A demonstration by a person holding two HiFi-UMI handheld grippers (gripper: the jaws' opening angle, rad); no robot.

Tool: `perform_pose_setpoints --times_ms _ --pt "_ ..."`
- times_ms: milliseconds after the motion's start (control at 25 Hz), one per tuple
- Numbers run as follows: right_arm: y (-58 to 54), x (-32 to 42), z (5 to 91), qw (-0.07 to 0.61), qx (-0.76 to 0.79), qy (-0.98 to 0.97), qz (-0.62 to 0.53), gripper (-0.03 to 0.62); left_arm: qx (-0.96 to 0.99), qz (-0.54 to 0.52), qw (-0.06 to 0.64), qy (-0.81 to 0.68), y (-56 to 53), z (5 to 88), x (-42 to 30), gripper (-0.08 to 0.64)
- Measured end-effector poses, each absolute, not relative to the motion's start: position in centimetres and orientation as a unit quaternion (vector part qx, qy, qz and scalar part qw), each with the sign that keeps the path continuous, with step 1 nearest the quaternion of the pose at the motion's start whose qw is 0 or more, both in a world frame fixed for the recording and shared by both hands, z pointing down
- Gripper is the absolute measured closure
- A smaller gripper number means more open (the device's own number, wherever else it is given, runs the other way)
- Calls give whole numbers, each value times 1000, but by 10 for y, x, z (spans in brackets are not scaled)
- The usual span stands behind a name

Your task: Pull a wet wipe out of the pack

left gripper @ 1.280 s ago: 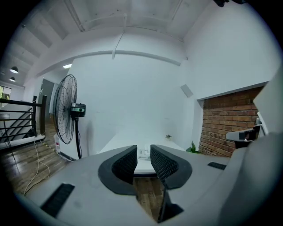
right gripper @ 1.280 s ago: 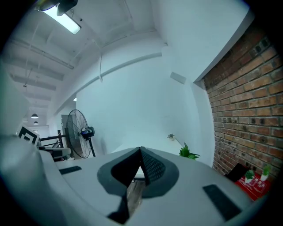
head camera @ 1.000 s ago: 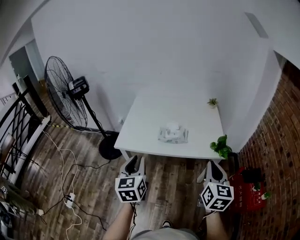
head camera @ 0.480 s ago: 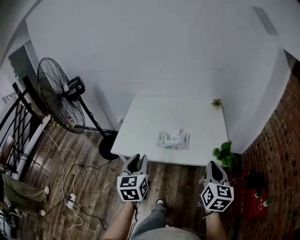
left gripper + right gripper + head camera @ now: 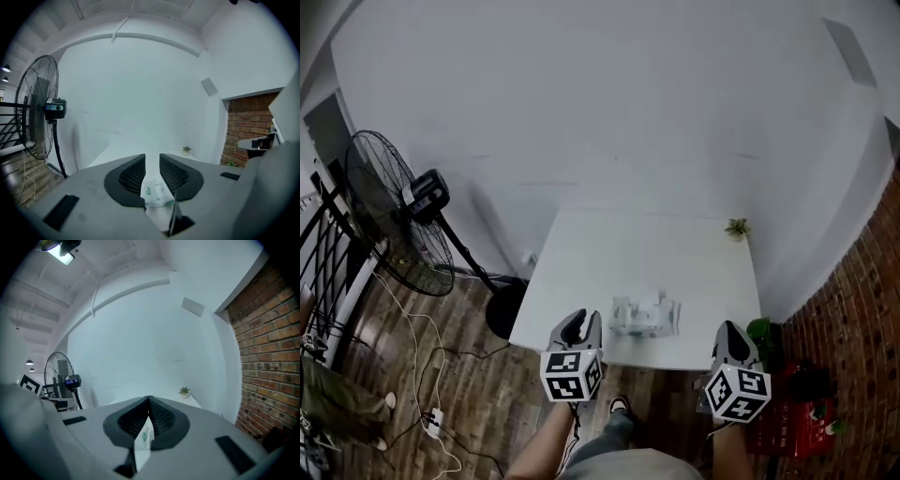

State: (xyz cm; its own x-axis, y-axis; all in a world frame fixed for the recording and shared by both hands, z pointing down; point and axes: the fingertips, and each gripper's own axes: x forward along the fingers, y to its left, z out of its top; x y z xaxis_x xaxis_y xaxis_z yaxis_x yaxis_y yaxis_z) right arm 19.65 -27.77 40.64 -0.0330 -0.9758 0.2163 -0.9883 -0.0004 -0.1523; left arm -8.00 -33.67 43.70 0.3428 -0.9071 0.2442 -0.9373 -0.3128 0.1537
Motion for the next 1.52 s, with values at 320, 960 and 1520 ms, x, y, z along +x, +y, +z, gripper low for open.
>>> perform_pose_setpoints --times_ms 320,960,1520 --pt "-360 197 407 18 708 -693 136 591 818 66 128 -557 -430 435 -79 472" --pt "-448 209 418 16 708 -688 160 591 821 84 134 -548 -528 441 -61 472" --pt "-483 219 417 47 668 -726 159 591 799 86 155 -575 -522 450 -44 472"
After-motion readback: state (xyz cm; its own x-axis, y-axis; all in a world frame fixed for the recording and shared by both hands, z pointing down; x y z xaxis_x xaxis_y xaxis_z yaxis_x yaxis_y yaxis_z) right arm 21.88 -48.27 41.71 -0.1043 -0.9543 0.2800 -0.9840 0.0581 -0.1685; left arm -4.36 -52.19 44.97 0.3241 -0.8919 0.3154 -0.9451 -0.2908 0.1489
